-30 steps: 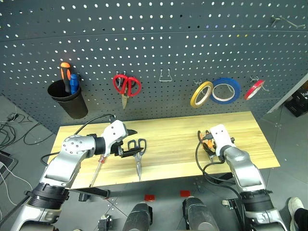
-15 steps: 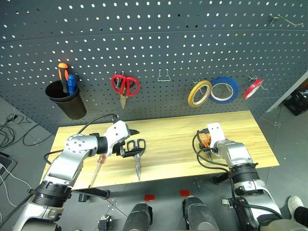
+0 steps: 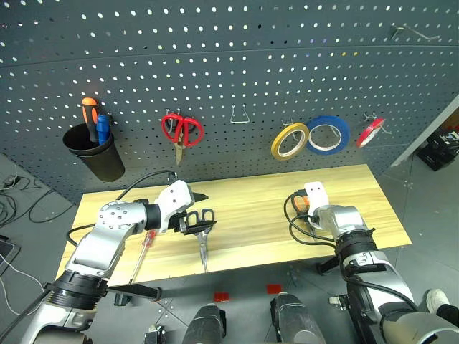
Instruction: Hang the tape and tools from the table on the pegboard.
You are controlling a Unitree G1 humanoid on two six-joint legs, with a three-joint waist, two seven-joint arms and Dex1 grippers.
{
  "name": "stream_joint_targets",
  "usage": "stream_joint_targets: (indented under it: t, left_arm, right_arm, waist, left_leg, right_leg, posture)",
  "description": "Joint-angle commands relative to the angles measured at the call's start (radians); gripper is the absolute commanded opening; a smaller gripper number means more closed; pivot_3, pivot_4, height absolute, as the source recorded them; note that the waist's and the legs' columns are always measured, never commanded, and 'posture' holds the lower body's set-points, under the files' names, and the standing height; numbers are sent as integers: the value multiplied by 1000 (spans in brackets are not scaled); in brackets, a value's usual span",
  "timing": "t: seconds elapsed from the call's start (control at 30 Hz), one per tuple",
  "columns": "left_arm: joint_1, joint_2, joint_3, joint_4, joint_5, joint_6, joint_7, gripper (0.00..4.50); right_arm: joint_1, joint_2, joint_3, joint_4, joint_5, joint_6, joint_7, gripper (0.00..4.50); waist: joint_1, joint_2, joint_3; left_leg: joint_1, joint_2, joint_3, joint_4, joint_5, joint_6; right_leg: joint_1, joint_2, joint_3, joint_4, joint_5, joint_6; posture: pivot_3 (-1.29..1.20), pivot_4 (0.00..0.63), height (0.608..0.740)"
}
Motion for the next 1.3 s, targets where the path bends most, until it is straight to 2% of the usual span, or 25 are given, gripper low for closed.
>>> stream_joint_targets:
  t: [0.03, 0.13, 0.3, 0.4, 0.47, 0.57, 0.73, 0.9, 1.13, 1.3]
  left_arm:
    - [26, -24, 61, -21, -25, -15, 41, 3776]
    - [63, -51, 118, -38, -69, -15, 69, 3776]
    - [169, -130, 262, -105, -161, -46, 157, 3776]
    - [221, -179, 333, -170, -224, -10, 223, 3776]
    - [257, -203, 371, -228, -284, 42, 259, 3776]
    - [305, -203, 395, -296, -333, 92, 281, 3776]
    - [310, -170, 403, -349, -357, 146, 297, 3776]
    - [234, -164, 368, -386, -355, 191, 330, 3776]
    - [133, -185, 310, -412, -353, 252, 375, 3776]
    - [107, -190, 292, -412, -347, 272, 389, 3776]
  right_arm:
    - [3, 12, 21, 29, -7, -62, -9, 2117]
    - [53, 10, 46, -128, -2, -64, 10, 2117]
    - [339, 26, 139, -745, 27, -19, 48, 2117]
    - [480, 55, 233, -1030, 16, -40, 29, 2117]
    - [505, 96, 283, -1148, -3, -122, -12, 2117]
    - [425, 147, 345, -1212, -58, -259, -60, 2117]
    - [122, 228, 315, -1055, -82, -442, -111, 2117]
    - [-131, 254, 228, -716, -64, -662, -164, 2117]
    - [-362, 247, 170, -240, -76, -955, -226, 2117]
    - [-462, 225, 137, 30, -78, -1094, -266, 2117]
  waist:
    - [0, -1, -3]
    - [0, -1, -3]
    - [4, 0, -3]
    - [6, 0, -3]
    - [8, 0, -3]
    - [12, 0, -3]
    - [33, 0, -3]
    - [53, 0, -3]
    - [57, 0, -2]
    - [54, 1, 1]
  left_leg:
    - [0, 0, 0, 0, 0, 0]
    - [0, 0, 0, 1, 0, 0]
    - [-6, 1, 1, 0, 0, 0]
    - [-6, 1, 1, 0, 0, 0]
    - [-6, 1, 1, 1, -1, 1]
    - [-4, 1, 1, 1, -2, 3]
    - [-2, 0, 1, 1, 0, -1]
    - [-2, 0, -1, 0, 1, -2]
    - [-2, 0, 1, -1, 1, -3]
    - [-2, 0, 2, -2, 2, -3]
  right_leg:
    - [0, 0, 0, 0, 0, 0]
    - [0, 0, 1, 1, 0, 0]
    - [-9, -1, 1, 4, 0, 0]
    - [-9, -1, 1, 3, 0, 0]
    - [-8, -1, 1, 3, 0, 0]
    - [-7, -1, 1, 4, 0, 0]
    - [-6, -1, 0, 3, 0, 0]
    - [-6, -1, -2, 3, 1, -2]
    - [-6, 1, -1, 3, 1, -2]
    - [-7, 2, -1, 3, 1, -3]
  posture:
    - [-42, 153, 740]
    - [-33, 153, 740]
    - [-23, 157, 740]
    - [-17, 160, 740]
    - [-4, 166, 740]
    - [15, 169, 740]
    - [35, 173, 740]
    - [60, 176, 740]
    - [102, 196, 740]
    - [116, 208, 740]
